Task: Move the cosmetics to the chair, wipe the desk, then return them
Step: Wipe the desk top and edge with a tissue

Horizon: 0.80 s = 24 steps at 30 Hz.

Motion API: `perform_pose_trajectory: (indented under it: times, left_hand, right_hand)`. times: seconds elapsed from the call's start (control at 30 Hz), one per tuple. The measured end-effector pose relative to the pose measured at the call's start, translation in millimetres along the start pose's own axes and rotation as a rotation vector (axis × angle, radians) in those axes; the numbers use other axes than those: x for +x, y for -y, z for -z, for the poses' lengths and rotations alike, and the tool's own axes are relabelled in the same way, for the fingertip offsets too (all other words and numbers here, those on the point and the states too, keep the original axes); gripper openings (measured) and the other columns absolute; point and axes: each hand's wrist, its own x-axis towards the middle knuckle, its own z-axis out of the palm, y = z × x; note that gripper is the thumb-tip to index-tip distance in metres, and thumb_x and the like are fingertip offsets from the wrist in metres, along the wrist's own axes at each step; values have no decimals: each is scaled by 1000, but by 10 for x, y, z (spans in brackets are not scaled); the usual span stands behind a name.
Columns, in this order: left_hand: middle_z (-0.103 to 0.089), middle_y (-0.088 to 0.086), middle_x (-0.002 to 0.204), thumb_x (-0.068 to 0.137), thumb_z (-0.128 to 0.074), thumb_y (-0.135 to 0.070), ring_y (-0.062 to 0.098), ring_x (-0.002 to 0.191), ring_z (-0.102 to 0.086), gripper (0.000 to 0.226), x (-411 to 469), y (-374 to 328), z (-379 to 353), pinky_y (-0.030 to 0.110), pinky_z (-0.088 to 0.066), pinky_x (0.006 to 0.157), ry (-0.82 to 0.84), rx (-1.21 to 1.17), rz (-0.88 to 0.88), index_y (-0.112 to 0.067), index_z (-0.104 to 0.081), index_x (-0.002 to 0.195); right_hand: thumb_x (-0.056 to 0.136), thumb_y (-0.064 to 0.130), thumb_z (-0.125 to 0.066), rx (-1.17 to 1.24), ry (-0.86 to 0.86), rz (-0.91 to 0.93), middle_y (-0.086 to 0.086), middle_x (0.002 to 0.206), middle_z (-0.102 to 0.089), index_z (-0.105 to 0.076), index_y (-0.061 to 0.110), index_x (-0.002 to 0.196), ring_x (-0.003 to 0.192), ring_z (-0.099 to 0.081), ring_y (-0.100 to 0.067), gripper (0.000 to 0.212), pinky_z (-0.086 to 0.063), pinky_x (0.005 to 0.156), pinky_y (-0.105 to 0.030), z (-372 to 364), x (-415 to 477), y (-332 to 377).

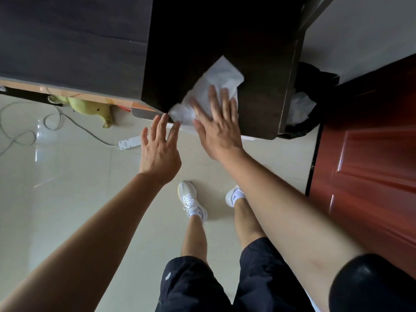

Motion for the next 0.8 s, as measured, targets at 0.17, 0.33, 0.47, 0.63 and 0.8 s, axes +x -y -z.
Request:
perform_pose_trajectory:
  times: [0.17, 0.33, 0.47, 0.63, 0.8]
  left_hand:
    - [-26, 22, 158, 85, -49, -1, 37, 149, -15, 65, 78, -47, -1, 58, -19, 118, -12, 0, 21, -6, -37, 149]
    - [-24, 22, 159, 86, -49, 0, 36, 150, -15, 67, 9, -31, -43, 57, -19, 118, -16, -47, 63, -7, -34, 151]
    - [-10, 15, 165, 89, -44, -2, 31, 153, -3, 70, -80, 109, -68, 55, -11, 122, 18, -44, 100, -11, -24, 155]
    - [-5, 8, 167, 87, -41, -2, 24, 154, 0, 72, -103, 375, 16, 52, -9, 123, 31, -55, 157, -10, -20, 156]
    - [-6, 6, 167, 86, -37, -2, 25, 154, -1, 72, -108, 399, 71, 54, -10, 122, 67, -39, 119, -11, -22, 155]
  right_hand:
    - [109, 41, -32, -77, 48, 53, -13, 168, -9, -24, 36, 159, 155, -3, -40, 51, -7, 125, -52, 63, -758, -744]
    - [109, 39, -31, -186, 109, 74, -15, 169, -1, -13, 34, 161, 154, 1, -42, 56, -7, 125, -55, 180, -1026, -1183]
    - [107, 37, -38, -149, 87, 97, -14, 168, -5, -16, 33, 161, 153, 0, -46, 58, -4, 125, -56, 112, -744, -704]
    - [107, 35, -32, -84, 54, 166, -12, 169, -6, -12, 29, 161, 154, -2, -44, 58, -5, 125, -54, -61, -136, 257]
    - [108, 35, -25, -91, 52, 118, -11, 169, -2, -7, 26, 162, 155, 0, -39, 57, -6, 126, -51, -110, -82, 387]
